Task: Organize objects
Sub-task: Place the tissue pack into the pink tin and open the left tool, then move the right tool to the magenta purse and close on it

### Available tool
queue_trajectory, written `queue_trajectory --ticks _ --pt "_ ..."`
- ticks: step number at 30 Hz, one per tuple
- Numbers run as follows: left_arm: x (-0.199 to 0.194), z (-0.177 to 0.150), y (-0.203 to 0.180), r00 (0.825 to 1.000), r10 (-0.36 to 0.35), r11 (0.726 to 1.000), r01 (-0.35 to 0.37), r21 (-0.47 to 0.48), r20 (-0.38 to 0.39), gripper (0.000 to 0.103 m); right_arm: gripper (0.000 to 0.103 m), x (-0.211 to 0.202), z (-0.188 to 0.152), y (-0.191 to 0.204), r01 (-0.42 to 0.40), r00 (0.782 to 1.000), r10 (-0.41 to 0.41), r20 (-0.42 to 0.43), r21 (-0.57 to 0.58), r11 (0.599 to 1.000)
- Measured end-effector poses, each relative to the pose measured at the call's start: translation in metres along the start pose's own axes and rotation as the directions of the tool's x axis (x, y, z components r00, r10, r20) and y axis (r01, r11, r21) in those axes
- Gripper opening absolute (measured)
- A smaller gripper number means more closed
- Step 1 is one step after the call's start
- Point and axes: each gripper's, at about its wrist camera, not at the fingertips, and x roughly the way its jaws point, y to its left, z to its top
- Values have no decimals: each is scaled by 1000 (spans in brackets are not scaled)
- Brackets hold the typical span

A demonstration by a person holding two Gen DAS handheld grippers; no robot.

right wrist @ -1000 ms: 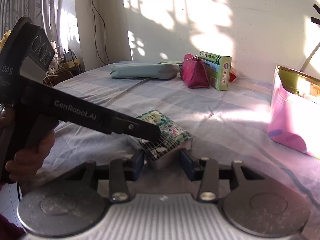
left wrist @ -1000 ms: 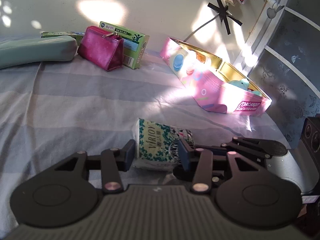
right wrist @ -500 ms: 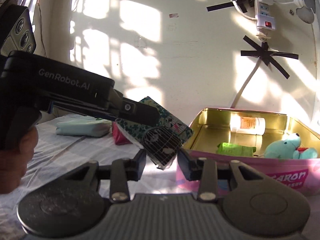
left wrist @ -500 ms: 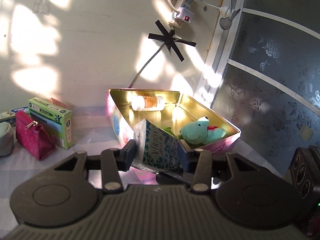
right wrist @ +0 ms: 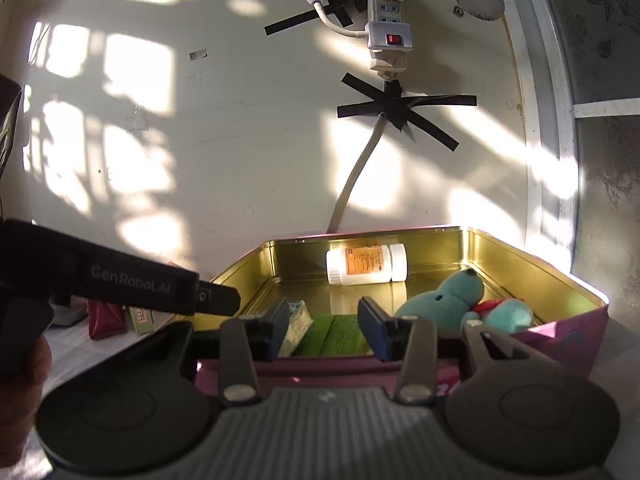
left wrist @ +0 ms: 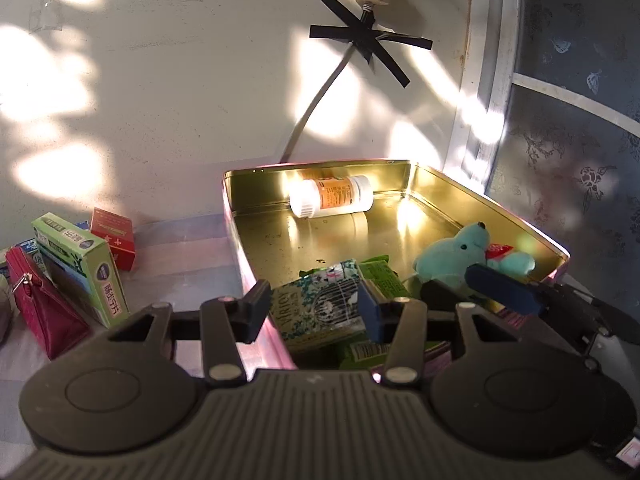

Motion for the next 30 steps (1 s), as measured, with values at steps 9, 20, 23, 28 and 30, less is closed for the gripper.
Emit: queue_trajectory --ticks 9,20,23,28,30 --pt "-31 -13 -1 991 134 991 -134 29 0 53 42 -10 -4 10 -45 999 45 -6 -10 999" --pt "-55 -45 23 978 208 978 -207 25 -32 55 44 -41 -12 32 -53 998 52 -33 -40 998" --pt "-59 -54 33 971 236 972 -235 20 -45 56 44 -46 -16 39 -71 996 69 -58 -35 997" --pt "-68 -65 54 957 284 959 -284 10 -60 57 44 -48 -18 61 -123 989 117 -93 -56 991" --pt "-71 -70 66 950 304 953 -304 5 -67 58 44 -48 -18 74 -152 984 143 -107 -73 986"
